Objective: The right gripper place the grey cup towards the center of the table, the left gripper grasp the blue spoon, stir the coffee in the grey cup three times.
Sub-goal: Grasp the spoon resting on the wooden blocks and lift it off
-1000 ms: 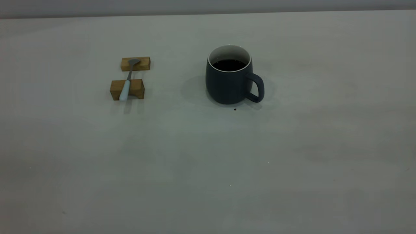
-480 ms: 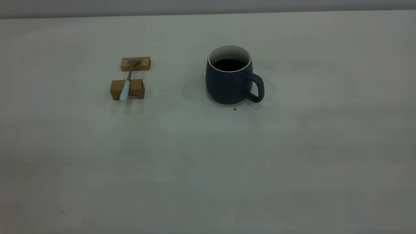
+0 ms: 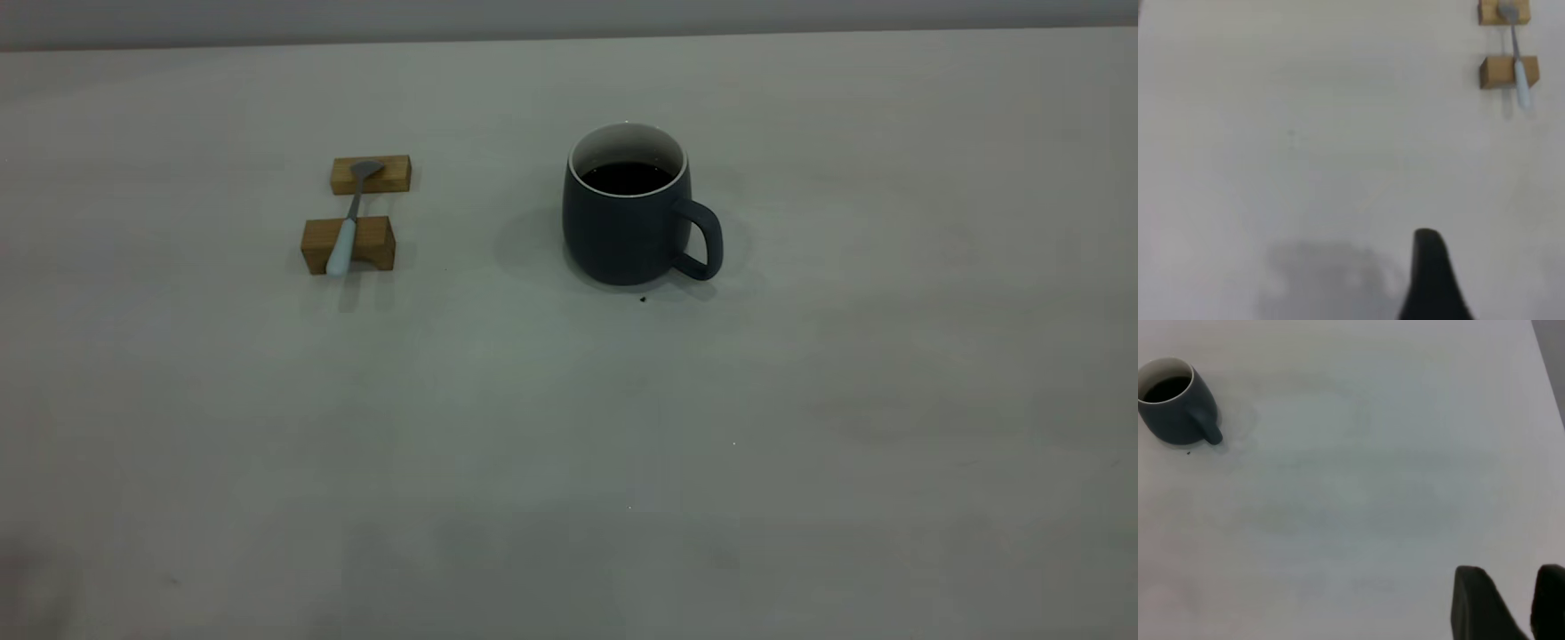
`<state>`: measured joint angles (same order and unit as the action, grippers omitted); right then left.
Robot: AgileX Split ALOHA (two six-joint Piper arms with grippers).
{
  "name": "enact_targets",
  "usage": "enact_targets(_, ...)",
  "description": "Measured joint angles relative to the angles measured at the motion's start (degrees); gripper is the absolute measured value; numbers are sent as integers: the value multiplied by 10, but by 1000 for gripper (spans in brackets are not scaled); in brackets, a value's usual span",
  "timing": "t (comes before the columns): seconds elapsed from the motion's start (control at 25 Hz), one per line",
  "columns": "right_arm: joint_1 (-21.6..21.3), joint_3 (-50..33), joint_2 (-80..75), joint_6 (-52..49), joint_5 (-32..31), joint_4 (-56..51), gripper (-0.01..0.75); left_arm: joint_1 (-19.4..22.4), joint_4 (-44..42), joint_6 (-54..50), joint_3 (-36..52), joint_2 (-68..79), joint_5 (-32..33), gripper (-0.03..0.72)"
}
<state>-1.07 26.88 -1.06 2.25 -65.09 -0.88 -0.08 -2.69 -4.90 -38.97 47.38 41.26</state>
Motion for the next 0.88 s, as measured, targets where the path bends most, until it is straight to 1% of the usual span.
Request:
enact_targets(0.08,0,0,0,0,0,0,235,0,13,0,-27,75,-26,646)
enact_targets(0.16,0,0,0,0,0,0,237,0,22,0,-64,154,-40,667)
enact_targets(0.32,0,0,0,0,0,0,237,-13,43,19,-134,296,-71,668)
enact_targets(0.64,0,0,0,0,0,0,237,-82,53,16,-267,540,-89,666)
enact_targets(0.88,0,0,0,0,0,0,237,-123,62,-6,-328,680,-106,666)
